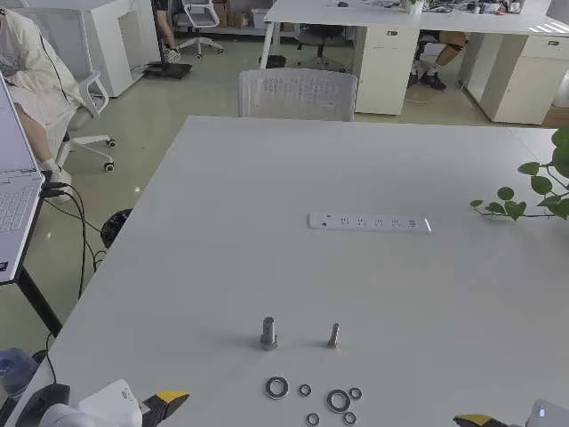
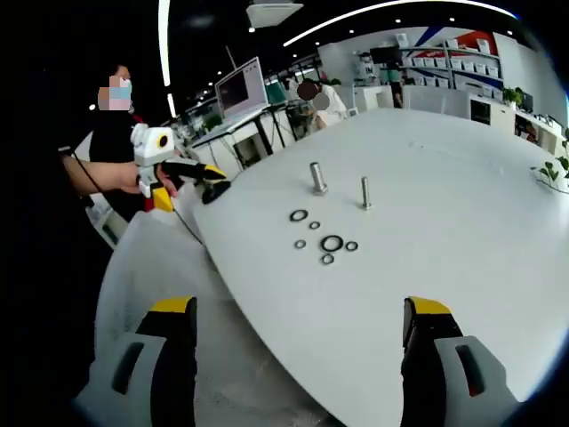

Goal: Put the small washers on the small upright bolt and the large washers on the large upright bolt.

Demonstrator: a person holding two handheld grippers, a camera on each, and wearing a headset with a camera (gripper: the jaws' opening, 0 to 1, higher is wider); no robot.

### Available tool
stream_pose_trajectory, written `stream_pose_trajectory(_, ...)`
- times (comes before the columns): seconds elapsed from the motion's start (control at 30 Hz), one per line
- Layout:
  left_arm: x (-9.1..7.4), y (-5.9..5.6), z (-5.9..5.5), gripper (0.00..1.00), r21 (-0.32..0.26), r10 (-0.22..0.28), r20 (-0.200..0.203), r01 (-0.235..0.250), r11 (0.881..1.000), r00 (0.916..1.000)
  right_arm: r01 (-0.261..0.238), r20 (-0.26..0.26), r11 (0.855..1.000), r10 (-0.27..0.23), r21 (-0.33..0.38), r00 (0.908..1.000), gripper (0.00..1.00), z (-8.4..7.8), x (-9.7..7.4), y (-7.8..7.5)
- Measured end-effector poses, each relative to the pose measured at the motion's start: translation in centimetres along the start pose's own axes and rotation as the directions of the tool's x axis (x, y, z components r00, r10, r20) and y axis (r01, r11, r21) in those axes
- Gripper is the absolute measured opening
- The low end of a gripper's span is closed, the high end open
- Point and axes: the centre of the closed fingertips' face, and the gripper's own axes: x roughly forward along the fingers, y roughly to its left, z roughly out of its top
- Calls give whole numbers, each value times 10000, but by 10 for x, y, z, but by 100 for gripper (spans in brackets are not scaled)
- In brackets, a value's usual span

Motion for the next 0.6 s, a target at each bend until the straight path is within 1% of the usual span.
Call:
stream_pose_trajectory(0.1,-1,0,2,92,-6,16,48,-16,10000,10000,9,50,10000,-9,-16,10000,97,3,-1,-1)
stream_pose_trajectory(0.4,-1,1,6,92,38,76,93,-76,10000,9999,14,27,10000,-14,-9,10000,97,3,-2,-2)
stream_pose_trajectory(0.6,-1,1,6,92,38,96,91,-96,9999,9999,49,67,10000,-49,29,10000,97,3,-3,-4)
